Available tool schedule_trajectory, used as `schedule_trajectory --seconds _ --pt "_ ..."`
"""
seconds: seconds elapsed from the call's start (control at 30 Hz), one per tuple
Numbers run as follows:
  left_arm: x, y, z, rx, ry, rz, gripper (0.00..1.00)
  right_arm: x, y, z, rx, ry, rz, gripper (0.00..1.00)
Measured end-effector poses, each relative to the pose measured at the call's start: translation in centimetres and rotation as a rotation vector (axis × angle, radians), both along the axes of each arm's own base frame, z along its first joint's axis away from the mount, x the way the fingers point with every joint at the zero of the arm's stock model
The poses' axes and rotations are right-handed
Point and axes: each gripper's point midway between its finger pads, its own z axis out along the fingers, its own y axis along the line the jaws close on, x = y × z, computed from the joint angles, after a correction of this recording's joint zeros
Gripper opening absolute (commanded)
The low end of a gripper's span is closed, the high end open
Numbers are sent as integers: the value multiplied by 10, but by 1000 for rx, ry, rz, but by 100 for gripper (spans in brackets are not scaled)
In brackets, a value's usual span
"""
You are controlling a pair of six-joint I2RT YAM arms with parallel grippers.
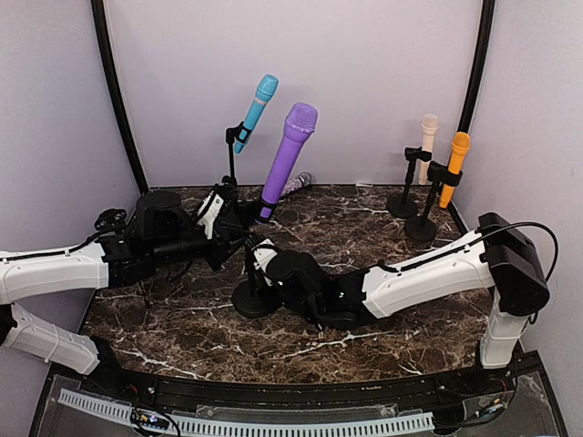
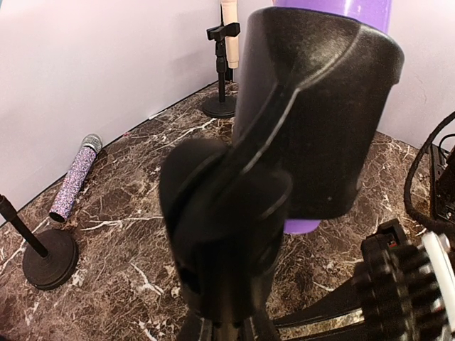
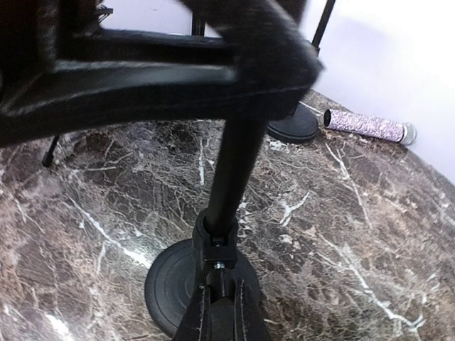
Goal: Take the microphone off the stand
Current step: Unscrew the knob on the stand of the microphone stand.
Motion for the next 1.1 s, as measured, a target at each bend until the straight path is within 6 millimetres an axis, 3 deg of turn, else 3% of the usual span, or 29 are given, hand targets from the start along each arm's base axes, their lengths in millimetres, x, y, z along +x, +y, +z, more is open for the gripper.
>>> schedule_trajectory --seconds 0.4,0.63,0.83,0.9,1.0,1.1 --pt "0 0 -5 10 10 0 0 -2 2 -1 -277 -240 12 2" --pt "0 0 -10 25 24 3 0 -2 -2 -4 -335 -279 1 54" --pt "1 1 -12 28 26 7 0 -21 -22 0 -258 -213 20 68" --pt "1 1 -12 28 26 8 6 -27 -33 10 -177 -168 17 70" --pt "1 1 -12 27 29 11 28 -35 -40 24 -43 -91 14 71" --pt "2 4 -18 46 38 23 41 -41 -40 26 63 -10 13 73"
